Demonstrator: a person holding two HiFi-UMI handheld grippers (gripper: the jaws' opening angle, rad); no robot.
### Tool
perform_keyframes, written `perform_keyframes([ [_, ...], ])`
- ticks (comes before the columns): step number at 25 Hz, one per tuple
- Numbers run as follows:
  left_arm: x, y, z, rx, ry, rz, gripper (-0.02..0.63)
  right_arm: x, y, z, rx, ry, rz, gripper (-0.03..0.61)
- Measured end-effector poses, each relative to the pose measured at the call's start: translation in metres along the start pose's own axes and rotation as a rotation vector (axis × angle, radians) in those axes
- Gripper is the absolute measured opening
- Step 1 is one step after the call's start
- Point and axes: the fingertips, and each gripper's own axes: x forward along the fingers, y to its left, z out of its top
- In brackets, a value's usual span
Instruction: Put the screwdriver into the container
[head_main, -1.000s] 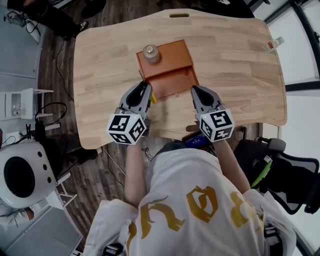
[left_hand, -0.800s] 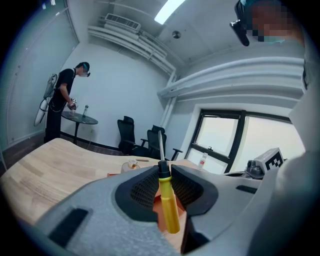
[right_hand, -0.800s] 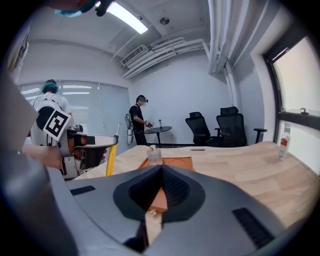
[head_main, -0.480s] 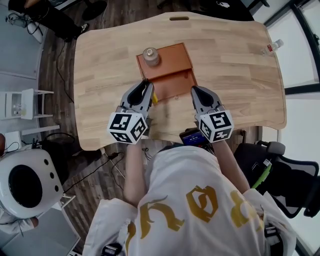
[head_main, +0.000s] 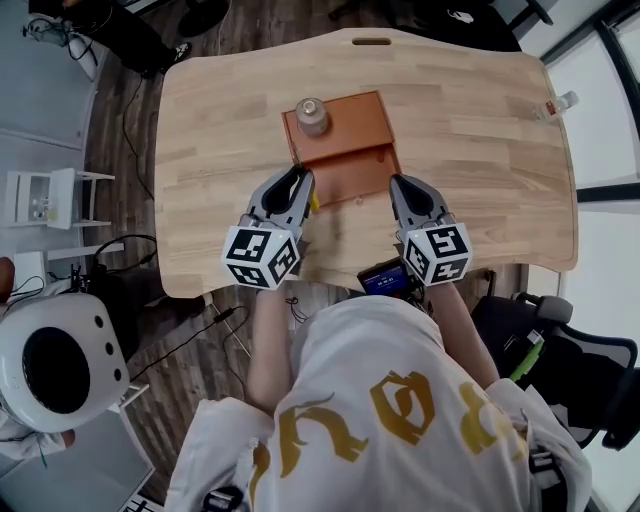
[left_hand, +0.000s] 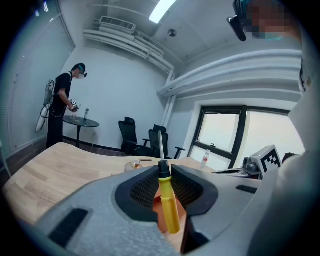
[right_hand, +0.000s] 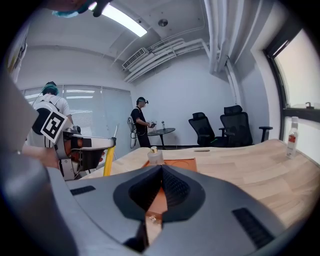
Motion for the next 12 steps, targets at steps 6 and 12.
perform_keyframes([
  [6,0.006,0.004,-0.01,0.042,0.045,0.016,0.078,0.006,-0.001,-0.007,0.035,0.016,0.014,0.011],
  [12,0.014,0.005,-0.023,0.02,0.076,0.013,0.078,0.01,-0.008,-0.016,0.065,0.031,0.022,0.011],
])
